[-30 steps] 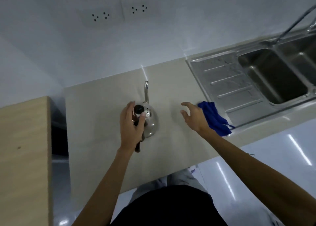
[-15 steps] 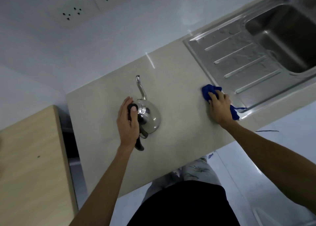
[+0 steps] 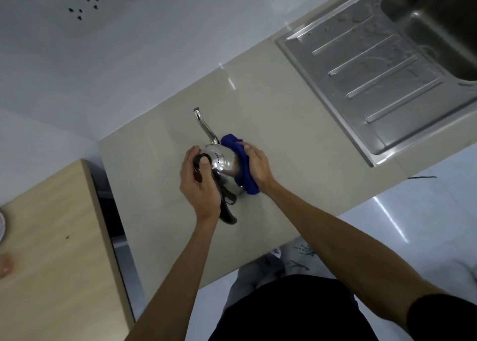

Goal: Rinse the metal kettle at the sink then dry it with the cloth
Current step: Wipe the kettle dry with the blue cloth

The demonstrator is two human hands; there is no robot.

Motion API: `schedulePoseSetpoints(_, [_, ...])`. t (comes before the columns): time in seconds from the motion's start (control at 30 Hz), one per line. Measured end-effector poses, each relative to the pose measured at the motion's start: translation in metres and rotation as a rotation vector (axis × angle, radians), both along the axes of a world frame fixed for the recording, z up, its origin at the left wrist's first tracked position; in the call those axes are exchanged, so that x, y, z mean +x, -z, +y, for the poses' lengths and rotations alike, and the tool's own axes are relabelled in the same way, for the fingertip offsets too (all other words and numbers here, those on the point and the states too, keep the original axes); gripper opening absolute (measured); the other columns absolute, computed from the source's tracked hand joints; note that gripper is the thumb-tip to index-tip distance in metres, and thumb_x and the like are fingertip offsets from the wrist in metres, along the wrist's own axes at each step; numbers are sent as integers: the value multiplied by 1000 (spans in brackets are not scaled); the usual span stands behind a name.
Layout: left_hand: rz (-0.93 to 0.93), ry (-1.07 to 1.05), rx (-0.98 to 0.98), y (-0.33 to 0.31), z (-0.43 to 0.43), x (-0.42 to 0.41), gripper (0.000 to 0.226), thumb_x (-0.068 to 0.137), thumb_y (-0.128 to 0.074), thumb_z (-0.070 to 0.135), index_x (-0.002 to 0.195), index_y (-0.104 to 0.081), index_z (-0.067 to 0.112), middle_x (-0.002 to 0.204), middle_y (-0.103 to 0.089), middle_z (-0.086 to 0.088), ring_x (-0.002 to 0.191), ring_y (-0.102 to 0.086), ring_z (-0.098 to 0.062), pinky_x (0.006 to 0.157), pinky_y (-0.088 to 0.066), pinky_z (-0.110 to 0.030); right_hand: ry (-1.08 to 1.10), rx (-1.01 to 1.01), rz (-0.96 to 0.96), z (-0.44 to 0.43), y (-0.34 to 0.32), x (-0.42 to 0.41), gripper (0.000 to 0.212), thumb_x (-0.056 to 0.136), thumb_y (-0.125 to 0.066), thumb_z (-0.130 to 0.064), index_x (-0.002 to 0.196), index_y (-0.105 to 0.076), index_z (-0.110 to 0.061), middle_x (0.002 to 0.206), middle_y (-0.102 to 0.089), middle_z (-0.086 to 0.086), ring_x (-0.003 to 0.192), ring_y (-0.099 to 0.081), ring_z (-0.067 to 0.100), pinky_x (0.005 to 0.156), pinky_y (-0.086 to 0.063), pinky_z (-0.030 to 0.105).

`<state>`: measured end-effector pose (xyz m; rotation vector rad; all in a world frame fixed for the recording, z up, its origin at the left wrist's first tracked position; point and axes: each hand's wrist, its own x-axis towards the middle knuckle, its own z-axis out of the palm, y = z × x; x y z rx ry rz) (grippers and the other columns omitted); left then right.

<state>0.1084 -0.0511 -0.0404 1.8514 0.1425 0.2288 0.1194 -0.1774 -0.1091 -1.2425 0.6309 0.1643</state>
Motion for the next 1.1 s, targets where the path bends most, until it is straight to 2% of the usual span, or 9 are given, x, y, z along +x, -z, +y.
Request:
schedulePoseSetpoints(0.1, [-8, -6, -13, 3, 1, 0, 42, 97, -56, 29, 128, -65, 2, 132, -67, -12, 129, -60, -23, 111, -48, -41, 42, -50, -24, 6, -15, -9, 36, 106, -41, -19, 134, -60, -10, 140, -57, 8, 128, -53, 21, 117, -37, 43])
schedulePoseSetpoints(0.23, [-3, -4, 5, 1, 1, -1, 47, 97, -54, 34, 129, -64, 1, 134, -66, -12, 129, -61, -23, 109, -48, -46, 39, -368, -299, 42, -42, -50, 45, 104, -47, -32, 146, -49, -16, 154, -43, 2, 136, -35, -12, 114, -29, 10])
schedulePoseSetpoints(0.3, [-3, 6, 37, 0, 0, -1, 46, 97, -52, 36, 128, -65, 4, 135, -66, -11, 128, -61, -22, 108, -49, -46, 62, -471, -407, 49, -46, -48, 43, 103, -49, -29, 143, -53, -15, 149, -48, -1, 134, -35, -16, 111, -29, 6])
schedulePoseSetpoints(0.37, [-20, 26, 62, 0, 1, -1, 42, 98, -51, 34, 126, -66, 7, 135, -66, -12, 130, -60, -24, 109, -48, -49, 69, -429, -375, 38, -52, -24, 36, 100, -53, -26, 132, -63, -15, 133, -59, -7, 123, -49, -14, 105, -38, 9])
schedulePoseSetpoints(0.43, [-28, 29, 74, 0, 1, 1, 42, 98, -51, 33, 125, -66, 5, 134, -66, -13, 130, -59, -27, 110, -47, -50, -34, -303, -179, 17, -51, 11, 29, 97, -56, -27, 118, -72, -16, 115, -70, -5, 107, -65, 5, 97, -51, 23])
schedulePoseSetpoints(0.53, [-43, 38, 70, 0, 1, -1, 37, 98, -51, 32, 123, -67, 10, 133, -67, -13, 130, -59, -27, 111, -47, -49, -204, -281, 54, -8, -43, 39, 30, 97, -54, -26, 114, -74, -12, 110, -73, 8, 102, -67, 25, 93, -55, 37])
schedulePoseSetpoints(0.73, [-61, 69, 93, 7, 4, 1, 37, 101, -50, 35, 129, -64, 14, 139, -64, -6, 134, -56, -22, 113, -45, -48, -265, -314, -220, 13, -68, 38, 26, 94, -59, -43, 102, -74, -23, 106, -74, -3, 89, -69, 10, 79, -57, 21])
schedulePoseSetpoints(0.9, [-74, 37, 123, 8, 5, 2, 31, 102, -49, 37, 126, -65, 25, 140, -60, 8, 134, -56, -12, 113, -46, -43, -383, -368, -48, -3, -72, 61, 34, 98, -59, -36, 109, -77, -10, 101, -76, 14, 93, -71, 31, 92, -56, 45])
schedulePoseSetpoints(1.1, [-118, 54, 130, 10, 5, 3, 30, 103, -50, 37, 130, -61, 31, 137, -64, 2, 131, -59, -17, 109, -48, -49, -95, -351, -367, 26, -63, 15, 22, 94, -64, -32, 109, -77, -21, 113, -67, -3, 102, -66, 7, 95, -53, 26])
